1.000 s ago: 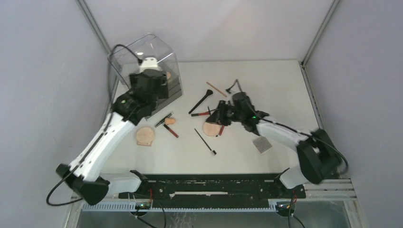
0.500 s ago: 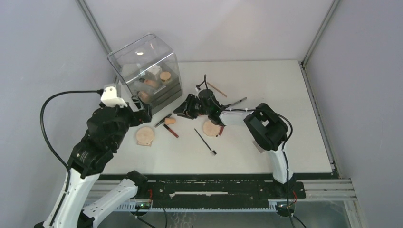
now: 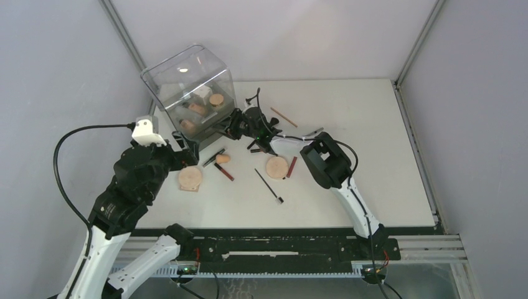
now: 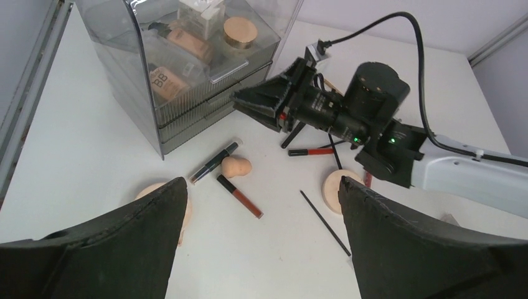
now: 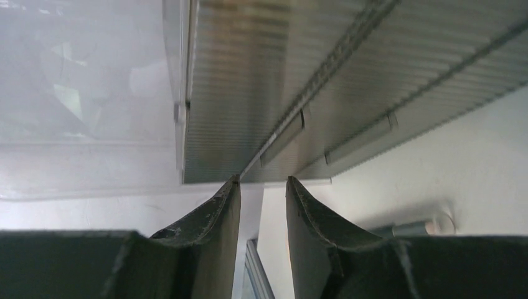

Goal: Organize the makeup
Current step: Open the drawer in the storage box.

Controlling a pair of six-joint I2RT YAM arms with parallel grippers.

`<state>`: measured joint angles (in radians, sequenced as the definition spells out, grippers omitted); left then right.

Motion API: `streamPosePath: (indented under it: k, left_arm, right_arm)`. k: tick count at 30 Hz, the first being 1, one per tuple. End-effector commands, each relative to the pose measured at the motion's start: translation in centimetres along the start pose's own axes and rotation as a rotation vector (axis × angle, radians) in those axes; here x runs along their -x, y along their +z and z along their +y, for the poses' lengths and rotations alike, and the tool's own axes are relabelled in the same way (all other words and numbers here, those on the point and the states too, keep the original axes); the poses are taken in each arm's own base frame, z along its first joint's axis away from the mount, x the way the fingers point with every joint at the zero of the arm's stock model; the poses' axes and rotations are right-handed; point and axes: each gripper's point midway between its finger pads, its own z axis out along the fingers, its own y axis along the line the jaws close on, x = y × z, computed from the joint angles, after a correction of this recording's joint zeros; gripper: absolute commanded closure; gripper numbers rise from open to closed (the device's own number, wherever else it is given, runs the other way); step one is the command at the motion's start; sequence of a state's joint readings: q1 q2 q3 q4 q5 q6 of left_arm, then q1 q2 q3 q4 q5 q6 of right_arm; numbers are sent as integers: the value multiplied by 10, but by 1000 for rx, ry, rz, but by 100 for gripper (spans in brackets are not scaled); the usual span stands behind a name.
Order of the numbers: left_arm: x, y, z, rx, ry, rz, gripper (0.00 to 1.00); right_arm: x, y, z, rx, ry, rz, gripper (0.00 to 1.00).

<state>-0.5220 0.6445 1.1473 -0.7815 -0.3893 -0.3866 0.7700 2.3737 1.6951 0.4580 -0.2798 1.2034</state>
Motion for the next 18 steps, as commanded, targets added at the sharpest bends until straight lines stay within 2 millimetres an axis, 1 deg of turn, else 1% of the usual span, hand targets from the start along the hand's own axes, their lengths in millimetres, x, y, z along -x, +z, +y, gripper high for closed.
streamPosePath:
  k: [1,4,7,13,18]
  left_arm:
    - [3,-3,5,19,-12,-17,5]
    - [1,-6,9,28,-8,-18,5]
    - [0,-9,12,37,-1,-20,5]
    - [-1,-12,19,56,18,-27,4]
    - [-4,-12,21,64,27,-18,4]
  right_arm:
    - [9,22,25,49,6,-27,60]
    - [13,31,24,44,16,-32,60]
    - [14,36,22,39,26,-35,60]
    - [15,42,14,36,46,-49,62]
    - [18,45,16,60,47,-63,65]
